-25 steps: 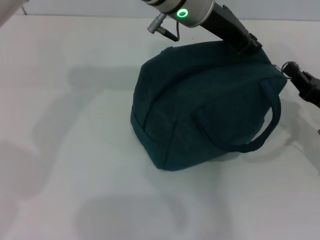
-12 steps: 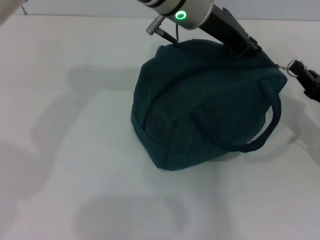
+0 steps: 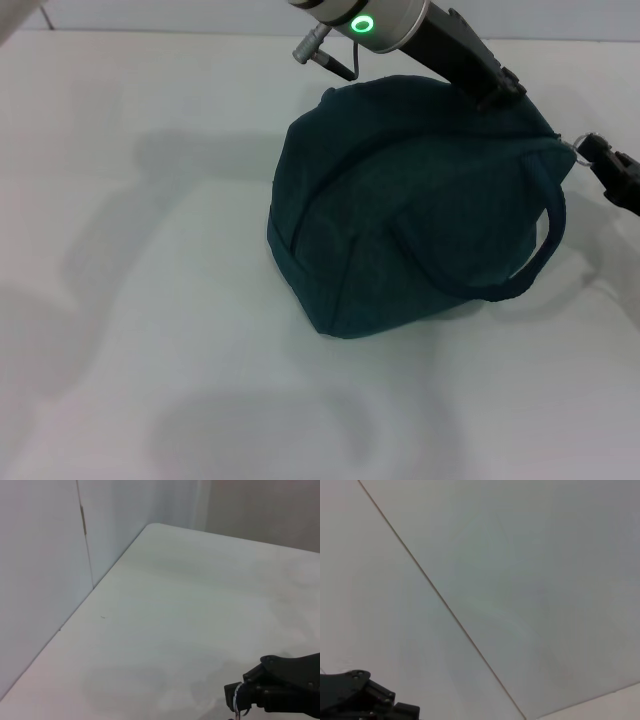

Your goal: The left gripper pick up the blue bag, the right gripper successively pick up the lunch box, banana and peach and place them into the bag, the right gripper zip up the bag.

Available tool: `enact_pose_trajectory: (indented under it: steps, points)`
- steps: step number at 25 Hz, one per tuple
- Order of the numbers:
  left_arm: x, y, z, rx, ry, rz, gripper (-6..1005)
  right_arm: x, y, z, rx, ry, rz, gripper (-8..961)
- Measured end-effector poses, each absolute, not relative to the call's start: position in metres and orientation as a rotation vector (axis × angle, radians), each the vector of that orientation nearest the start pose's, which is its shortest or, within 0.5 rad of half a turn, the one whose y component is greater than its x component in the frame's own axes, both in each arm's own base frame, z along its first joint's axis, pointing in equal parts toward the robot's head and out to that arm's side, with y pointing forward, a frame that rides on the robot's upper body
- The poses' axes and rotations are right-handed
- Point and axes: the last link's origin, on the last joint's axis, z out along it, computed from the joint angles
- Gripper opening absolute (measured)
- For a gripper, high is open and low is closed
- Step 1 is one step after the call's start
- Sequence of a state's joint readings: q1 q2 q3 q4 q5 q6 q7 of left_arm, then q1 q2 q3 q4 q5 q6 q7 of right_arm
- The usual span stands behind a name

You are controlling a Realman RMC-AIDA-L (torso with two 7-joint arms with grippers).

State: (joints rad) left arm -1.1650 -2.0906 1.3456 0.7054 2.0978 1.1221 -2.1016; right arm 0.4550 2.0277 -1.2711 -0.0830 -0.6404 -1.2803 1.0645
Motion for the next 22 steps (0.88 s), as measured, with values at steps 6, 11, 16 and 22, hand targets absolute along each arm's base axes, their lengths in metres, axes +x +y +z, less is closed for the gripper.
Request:
enact_pose_trajectory:
  steps: [6,11,16,22]
  points:
    - [-0.023,0.425,-0.080,-2.939,-0.333,-0.094,67,0.320,0.320,-0.017,-1.890,1.070,1.129,104]
    - [-0.025,0.424,-0.081,-2.941,-0.348,-0.102,64,0.320,0.317,-0.018,-1.899,1.079,1.136,105]
    - [-0.026,0.423,-0.075,-2.936,-0.355,-0.155,63,0.320,0.310,-0.016,-1.906,1.068,1.171,106]
    - [-0.027,0.420,-0.063,-2.903,-0.334,-0.245,194,0.329,0.303,-0.011,-1.886,1.076,1.161,107]
